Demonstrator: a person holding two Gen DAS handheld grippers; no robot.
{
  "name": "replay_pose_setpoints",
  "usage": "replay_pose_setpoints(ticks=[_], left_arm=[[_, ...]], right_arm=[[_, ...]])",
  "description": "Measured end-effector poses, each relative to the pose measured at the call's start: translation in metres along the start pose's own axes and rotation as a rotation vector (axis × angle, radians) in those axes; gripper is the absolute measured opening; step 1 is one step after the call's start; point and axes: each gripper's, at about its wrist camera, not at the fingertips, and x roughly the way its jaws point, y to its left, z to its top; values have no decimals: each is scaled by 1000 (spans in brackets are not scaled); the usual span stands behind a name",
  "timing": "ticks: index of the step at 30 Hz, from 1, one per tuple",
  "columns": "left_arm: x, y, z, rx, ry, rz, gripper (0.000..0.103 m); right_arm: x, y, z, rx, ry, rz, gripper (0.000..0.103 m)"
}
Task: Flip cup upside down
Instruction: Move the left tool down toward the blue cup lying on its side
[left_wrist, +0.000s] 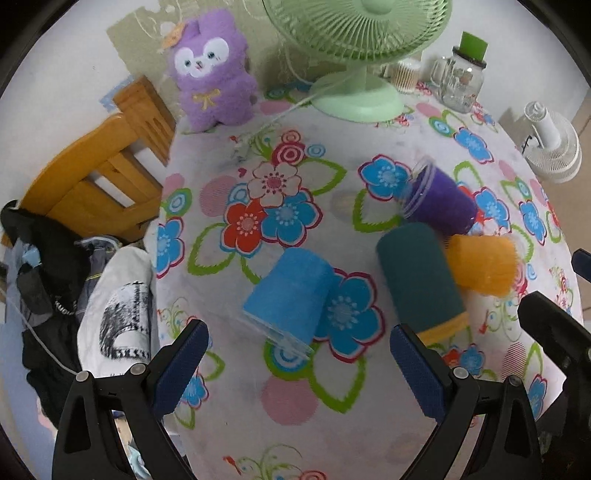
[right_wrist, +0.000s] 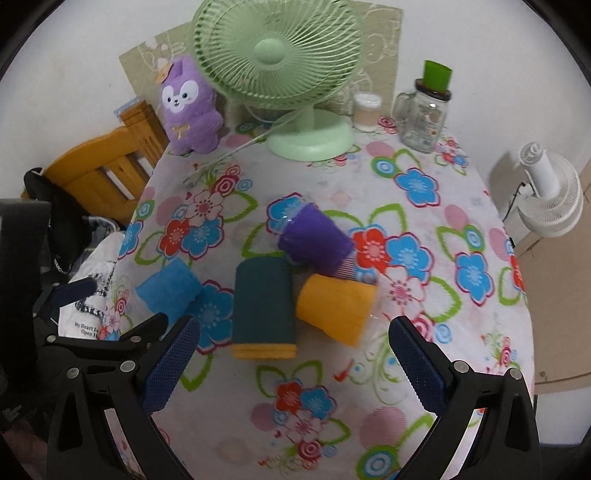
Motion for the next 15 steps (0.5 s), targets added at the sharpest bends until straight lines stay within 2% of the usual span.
replay_pose_setpoints(ticks=[6, 15], left_arm=[[34, 11, 8, 42, 50, -30, 100], [77, 10, 8, 102, 106, -60, 100]], right_arm=[[31, 18, 6, -9, 39, -6, 103], [64, 21, 4, 0, 98, -41, 103]])
